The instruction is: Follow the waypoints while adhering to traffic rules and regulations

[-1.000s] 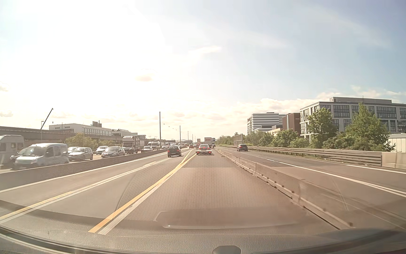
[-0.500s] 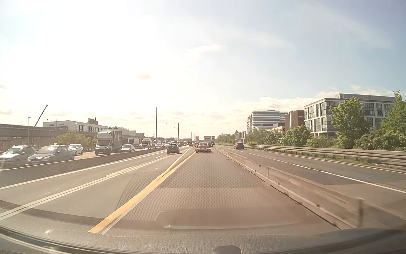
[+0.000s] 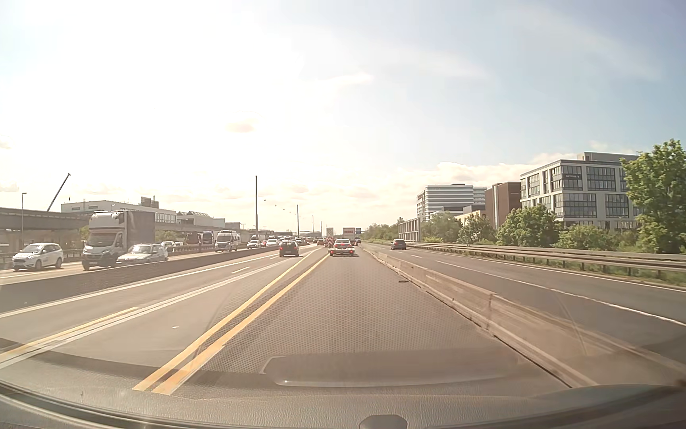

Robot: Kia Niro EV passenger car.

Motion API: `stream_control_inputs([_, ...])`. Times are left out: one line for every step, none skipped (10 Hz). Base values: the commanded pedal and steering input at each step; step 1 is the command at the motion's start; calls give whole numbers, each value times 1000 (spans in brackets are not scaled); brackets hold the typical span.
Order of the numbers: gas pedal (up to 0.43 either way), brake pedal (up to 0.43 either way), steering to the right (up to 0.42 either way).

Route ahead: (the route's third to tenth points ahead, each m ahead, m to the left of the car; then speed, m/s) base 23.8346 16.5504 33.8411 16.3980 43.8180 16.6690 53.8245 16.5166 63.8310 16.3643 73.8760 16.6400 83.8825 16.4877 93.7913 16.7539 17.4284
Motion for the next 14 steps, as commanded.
stream_control_inputs([47, 0, 1])
stream_control_inputs([47, 0, 0])
stream_control_inputs([47, 0, 0])
stream_control_inputs([59, 0, 0])
stream_control_inputs([79, 0, -2])
stream_control_inputs([79, 0, -3])
stream_control_inputs([79, 0, -4])
stream_control_inputs([79, 0, -4])
stream_control_inputs([79, 0, -3])
stream_control_inputs([79, 0, -3])
stream_control_inputs([79, 0, -3])
stream_control_inputs([87, 0, -3])
stream_control_inputs([87, 0, -3])
stream_control_inputs([87, 0, -3])
